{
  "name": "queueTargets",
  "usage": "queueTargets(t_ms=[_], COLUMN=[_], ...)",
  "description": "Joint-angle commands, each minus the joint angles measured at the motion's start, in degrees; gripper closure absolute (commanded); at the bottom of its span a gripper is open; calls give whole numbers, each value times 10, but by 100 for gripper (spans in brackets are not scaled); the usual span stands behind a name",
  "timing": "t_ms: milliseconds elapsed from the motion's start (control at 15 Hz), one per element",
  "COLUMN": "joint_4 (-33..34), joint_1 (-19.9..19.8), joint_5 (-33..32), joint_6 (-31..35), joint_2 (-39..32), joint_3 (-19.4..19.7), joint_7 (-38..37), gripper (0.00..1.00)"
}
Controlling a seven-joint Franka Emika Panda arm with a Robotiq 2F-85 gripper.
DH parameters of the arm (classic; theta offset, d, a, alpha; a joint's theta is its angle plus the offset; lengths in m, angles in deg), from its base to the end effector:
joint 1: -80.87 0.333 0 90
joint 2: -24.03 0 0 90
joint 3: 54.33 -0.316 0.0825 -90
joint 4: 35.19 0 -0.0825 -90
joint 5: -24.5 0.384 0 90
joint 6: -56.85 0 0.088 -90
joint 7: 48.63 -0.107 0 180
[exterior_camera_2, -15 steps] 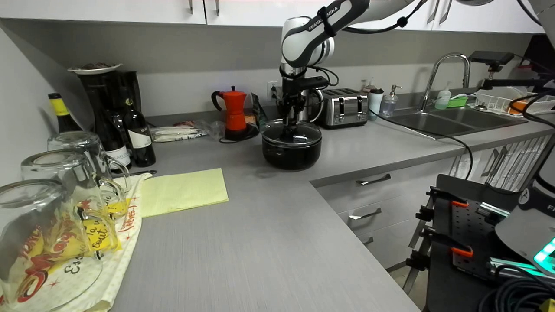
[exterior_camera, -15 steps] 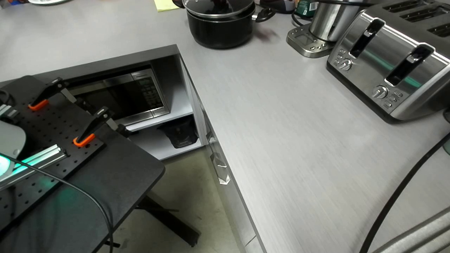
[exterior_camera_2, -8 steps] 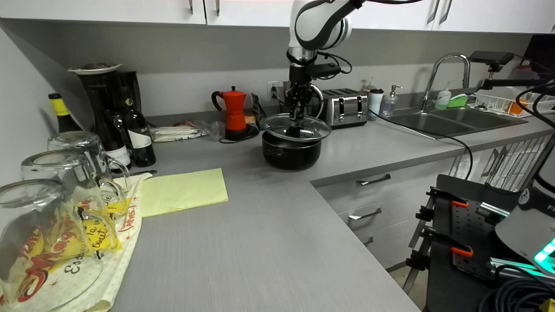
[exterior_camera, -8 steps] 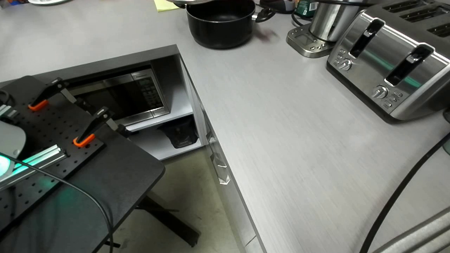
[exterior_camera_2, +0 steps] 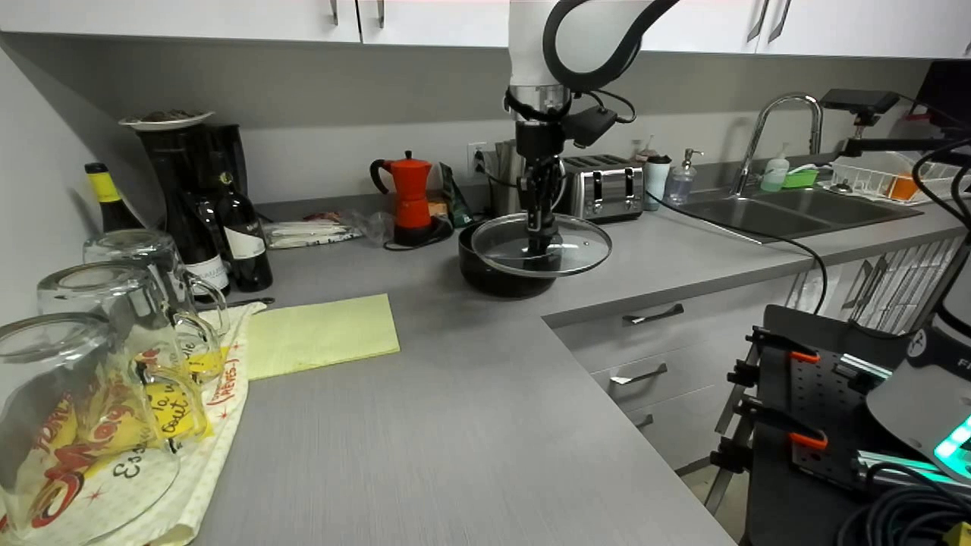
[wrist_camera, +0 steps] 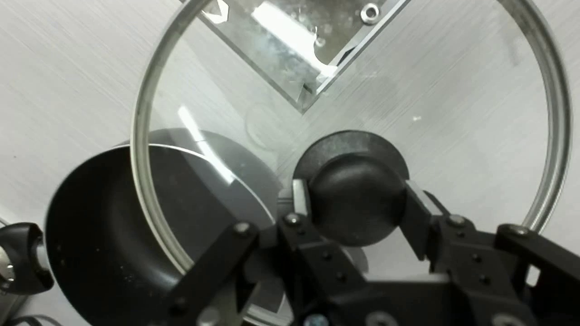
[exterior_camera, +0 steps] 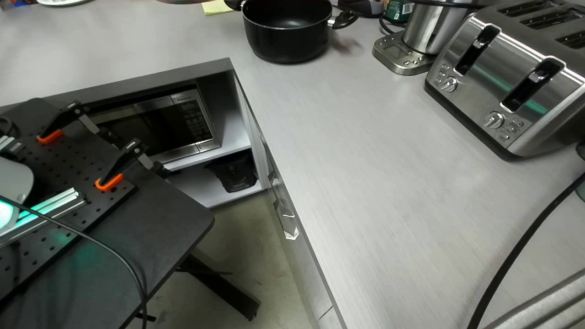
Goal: Uncover the pot
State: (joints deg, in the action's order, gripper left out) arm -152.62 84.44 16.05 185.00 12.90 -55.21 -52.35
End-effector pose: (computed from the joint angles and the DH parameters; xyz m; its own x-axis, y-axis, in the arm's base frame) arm 0.5797 0.0405 0.3449 0.9946 0.1036 -0.0048 0.1035 -0.9882 0.1125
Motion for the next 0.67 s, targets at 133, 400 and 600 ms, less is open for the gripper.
queueTargets(t_ms=[133,400,600], joint_4=[-49,-28,2], joint_1=[49,74,81], joint_5=[-80,-95,-78], joint_6=[5,-4,-13], joint_2=[32,-7,-54], joint_3=[-33,-59,-72], joint_7=[-31,-11,19], gripper=[75,75,75])
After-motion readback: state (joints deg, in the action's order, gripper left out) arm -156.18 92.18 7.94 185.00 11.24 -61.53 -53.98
